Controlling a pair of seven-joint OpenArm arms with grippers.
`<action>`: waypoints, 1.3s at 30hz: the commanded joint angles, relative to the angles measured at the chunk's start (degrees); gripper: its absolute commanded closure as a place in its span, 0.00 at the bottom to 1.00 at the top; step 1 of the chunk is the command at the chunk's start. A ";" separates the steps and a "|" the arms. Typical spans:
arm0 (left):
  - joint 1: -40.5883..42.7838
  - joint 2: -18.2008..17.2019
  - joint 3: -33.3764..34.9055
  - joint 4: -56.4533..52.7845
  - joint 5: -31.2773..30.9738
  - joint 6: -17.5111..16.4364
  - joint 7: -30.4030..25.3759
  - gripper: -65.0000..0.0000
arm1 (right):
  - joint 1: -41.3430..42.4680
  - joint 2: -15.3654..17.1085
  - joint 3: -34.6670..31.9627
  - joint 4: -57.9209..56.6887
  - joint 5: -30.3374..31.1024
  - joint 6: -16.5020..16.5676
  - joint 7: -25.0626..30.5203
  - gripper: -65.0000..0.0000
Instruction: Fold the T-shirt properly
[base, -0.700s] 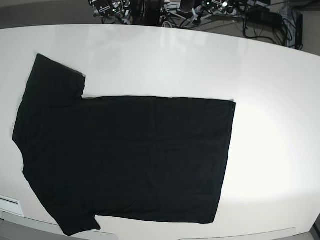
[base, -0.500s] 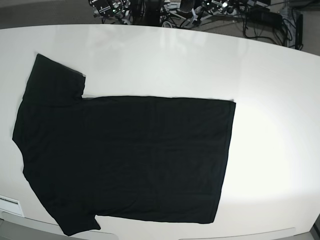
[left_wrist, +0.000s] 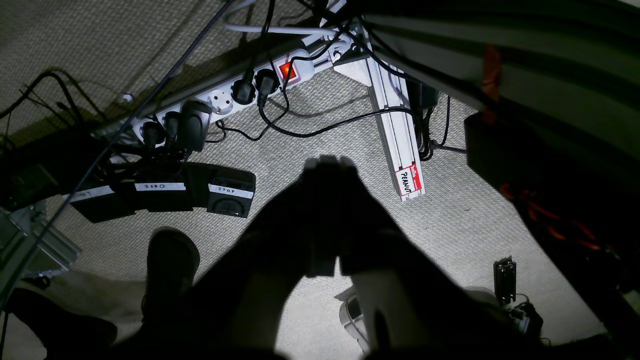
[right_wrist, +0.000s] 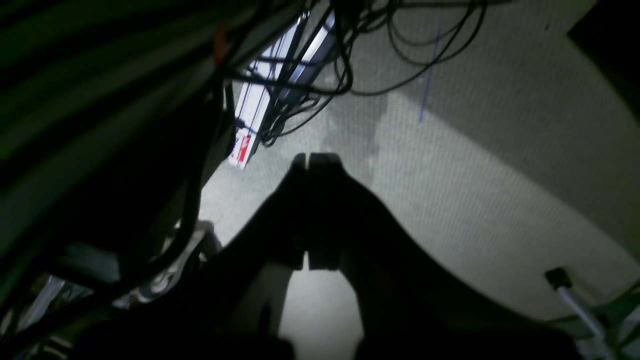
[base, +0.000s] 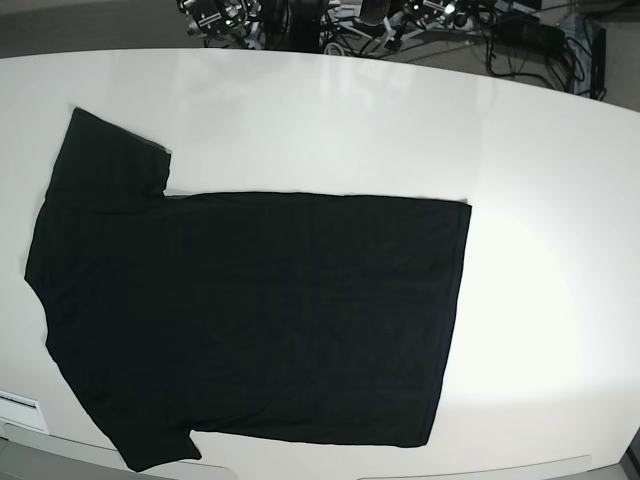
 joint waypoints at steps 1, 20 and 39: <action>0.13 -0.02 0.00 0.98 0.96 -1.33 1.38 1.00 | -0.15 0.17 0.09 0.94 -0.52 0.39 -0.72 1.00; 37.90 -21.46 0.04 56.92 2.67 -2.49 14.49 1.00 | -38.86 7.43 0.09 50.86 -0.09 2.16 -17.64 1.00; 65.51 -42.23 -25.16 112.08 20.63 5.77 23.10 1.00 | -67.08 23.74 0.17 106.25 -14.91 -12.76 -21.66 1.00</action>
